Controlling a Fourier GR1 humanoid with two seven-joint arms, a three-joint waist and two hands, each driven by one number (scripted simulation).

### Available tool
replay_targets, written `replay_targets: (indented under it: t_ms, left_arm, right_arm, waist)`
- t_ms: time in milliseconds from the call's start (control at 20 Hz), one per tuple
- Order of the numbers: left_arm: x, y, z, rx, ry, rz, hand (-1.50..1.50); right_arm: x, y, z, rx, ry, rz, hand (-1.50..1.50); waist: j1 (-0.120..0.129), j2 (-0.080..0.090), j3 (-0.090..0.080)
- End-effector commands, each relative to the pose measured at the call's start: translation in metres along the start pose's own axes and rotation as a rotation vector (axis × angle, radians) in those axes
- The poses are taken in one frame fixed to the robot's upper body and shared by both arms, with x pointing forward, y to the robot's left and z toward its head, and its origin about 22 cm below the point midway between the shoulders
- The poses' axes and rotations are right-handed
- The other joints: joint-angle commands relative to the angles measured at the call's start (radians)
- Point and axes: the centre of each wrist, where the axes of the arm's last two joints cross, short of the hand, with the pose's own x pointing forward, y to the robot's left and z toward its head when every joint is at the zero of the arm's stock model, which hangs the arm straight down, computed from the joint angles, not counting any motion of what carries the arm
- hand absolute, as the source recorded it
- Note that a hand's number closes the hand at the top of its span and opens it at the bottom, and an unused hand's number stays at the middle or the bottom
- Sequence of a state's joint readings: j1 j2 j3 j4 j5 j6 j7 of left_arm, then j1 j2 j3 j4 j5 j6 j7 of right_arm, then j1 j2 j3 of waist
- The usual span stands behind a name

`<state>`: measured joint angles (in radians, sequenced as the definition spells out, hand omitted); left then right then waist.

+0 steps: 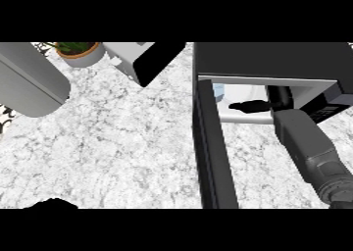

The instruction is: Pick up the milk, place it into the microwave and close the microwave

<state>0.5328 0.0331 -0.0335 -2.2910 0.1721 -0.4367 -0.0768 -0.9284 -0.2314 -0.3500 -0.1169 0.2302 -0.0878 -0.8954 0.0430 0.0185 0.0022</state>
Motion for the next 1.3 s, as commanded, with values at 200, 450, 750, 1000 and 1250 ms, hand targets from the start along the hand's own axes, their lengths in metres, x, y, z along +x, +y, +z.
replay_targets:
  t_ms: [200,450,750,1000,1250]
  left_arm:
    - [-0.007,-0.033,-0.020,-0.043,0.060,0.033,1.50]
    - [-0.020,-0.043,-0.033,-0.068,0.077,0.030,1.50]
    - [-0.023,-0.069,-0.051,-0.169,0.088,0.032,1.50]
    - [-0.025,-0.085,-0.066,-0.199,0.086,-0.004,1.50]
    - [-0.053,-0.108,-0.098,-0.299,0.074,-0.081,1.50]
  right_arm:
    - [-0.039,0.002,0.063,0.074,0.044,-0.237,-1.50]
    - [-0.057,0.007,0.106,0.068,0.049,-0.240,-1.50]
    - [-0.063,-0.004,0.130,0.066,0.072,-0.233,-1.50]
    - [-0.074,-0.031,0.188,0.045,0.098,-0.233,-1.50]
    - [-0.066,-0.071,0.216,0.020,0.090,-0.220,-1.50]
  waist:
    - [-0.047,-0.020,-0.001]
    - [-0.068,-0.027,-0.003]
    - [-0.070,-0.027,-0.003]
    - [-0.084,-0.031,-0.004]
    - [-0.084,-0.026,-0.004]
